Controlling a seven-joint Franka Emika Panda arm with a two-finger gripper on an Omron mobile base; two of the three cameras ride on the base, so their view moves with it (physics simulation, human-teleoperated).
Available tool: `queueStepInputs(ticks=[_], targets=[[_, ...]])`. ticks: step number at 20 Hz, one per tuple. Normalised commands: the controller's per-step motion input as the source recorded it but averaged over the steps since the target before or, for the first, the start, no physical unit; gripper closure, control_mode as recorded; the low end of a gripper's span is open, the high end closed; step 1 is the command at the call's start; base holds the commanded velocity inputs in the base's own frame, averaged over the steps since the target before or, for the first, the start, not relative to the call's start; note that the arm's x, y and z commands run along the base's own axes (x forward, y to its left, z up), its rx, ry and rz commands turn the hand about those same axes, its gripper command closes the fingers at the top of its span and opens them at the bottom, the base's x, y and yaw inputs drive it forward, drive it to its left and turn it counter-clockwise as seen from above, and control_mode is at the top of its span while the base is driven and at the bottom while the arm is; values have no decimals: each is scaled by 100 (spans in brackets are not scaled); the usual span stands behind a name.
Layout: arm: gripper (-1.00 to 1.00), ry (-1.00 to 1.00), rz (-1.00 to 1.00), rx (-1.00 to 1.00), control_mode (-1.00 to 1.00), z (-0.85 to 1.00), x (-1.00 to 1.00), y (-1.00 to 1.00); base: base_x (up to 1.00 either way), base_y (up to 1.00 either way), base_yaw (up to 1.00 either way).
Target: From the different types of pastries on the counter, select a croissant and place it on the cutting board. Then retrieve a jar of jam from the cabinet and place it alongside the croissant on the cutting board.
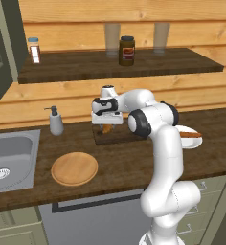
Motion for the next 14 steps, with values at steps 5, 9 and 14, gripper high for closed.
queueStepInputs(ticks=[5, 9, 14], targets=[[-100, 0, 0, 2, -100, 8, 5, 0, 0, 0, 0], [-100, 0, 0, 5, -100, 30, 0, 0, 0, 0, 0], [-100, 0, 1, 11, -100, 41, -2, 0, 0, 0, 0]])
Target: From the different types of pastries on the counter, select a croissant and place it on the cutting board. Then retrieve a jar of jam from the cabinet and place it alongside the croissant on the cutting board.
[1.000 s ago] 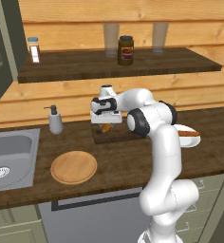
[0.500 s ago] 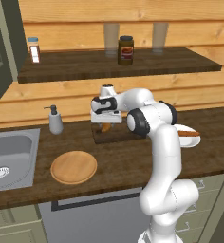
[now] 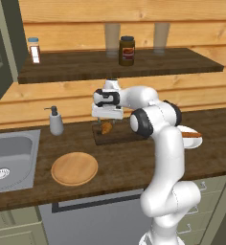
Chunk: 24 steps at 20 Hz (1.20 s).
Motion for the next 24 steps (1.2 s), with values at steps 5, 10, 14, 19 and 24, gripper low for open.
queueStepInputs(ticks=[5, 10, 14, 19, 24], targets=[[-100, 1, 0, 2, -100, -14, -38, 0, 0, 0, 0], [-100, -2, 0, 0, -100, -2, -67, 0, 0, 0, 0], [-100, 1, 0, 0, -100, 2, -56, 0, 0, 0, 0], [-100, 1, 0, 0, -100, 11, -86, 0, 0, 0, 0], [-100, -1, 4, 0, -100, 47, -100, 0, 0, 0, 0]])
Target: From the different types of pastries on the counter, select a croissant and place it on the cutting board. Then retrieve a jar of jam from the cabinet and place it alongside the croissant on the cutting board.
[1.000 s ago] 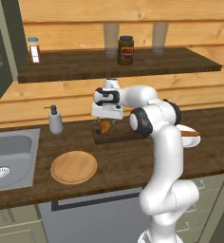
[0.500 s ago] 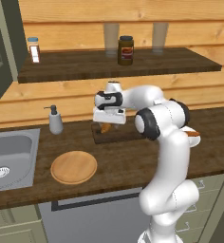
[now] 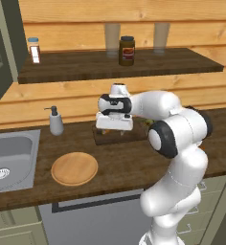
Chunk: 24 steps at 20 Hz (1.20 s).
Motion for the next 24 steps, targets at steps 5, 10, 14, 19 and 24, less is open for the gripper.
queueStepInputs(ticks=[5, 10, 14, 19, 24], targets=[[-100, -2, 3, 0, -100, 35, -100, 0, 0, 0, 0], [-100, -2, 0, 0, -100, 10, -88, 2, 0, 0, 0], [-100, 0, 0, 0, -100, 0, -7, 5, 0, 0, 0], [-100, 0, 0, 0, -100, 0, 0, 0, 0, 0, 0], [-100, 0, 0, 0, 100, 0, -2, 0, -21, 0, 0]])
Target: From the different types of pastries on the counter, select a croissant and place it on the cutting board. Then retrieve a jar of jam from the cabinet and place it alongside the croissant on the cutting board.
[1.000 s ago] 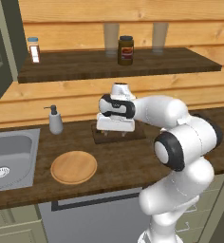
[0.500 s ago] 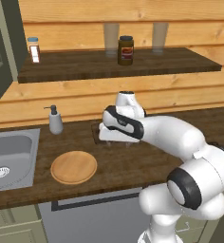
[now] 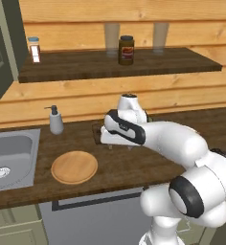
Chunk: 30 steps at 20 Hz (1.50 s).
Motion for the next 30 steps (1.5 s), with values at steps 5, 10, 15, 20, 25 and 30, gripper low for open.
queueStepInputs(ticks=[5, 10, 15, 20, 25, 30], targets=[[-100, 0, 0, 0, 100, 0, 0, 0, -100, 0, 4], [-100, 0, 0, 0, 100, 0, 0, 0, -100, 12, 11], [-100, 0, 0, 0, 100, 0, 0, 0, -90, 81, 11], [-100, 0, 0, 0, 100, 0, 0, 0, -60, 100, 11], [-100, 0, 0, 0, 100, 0, 0, 0, -90, 93, 1], [-100, 0, 0, 0, 100, 0, 0, 0, -40, 96, 0]])
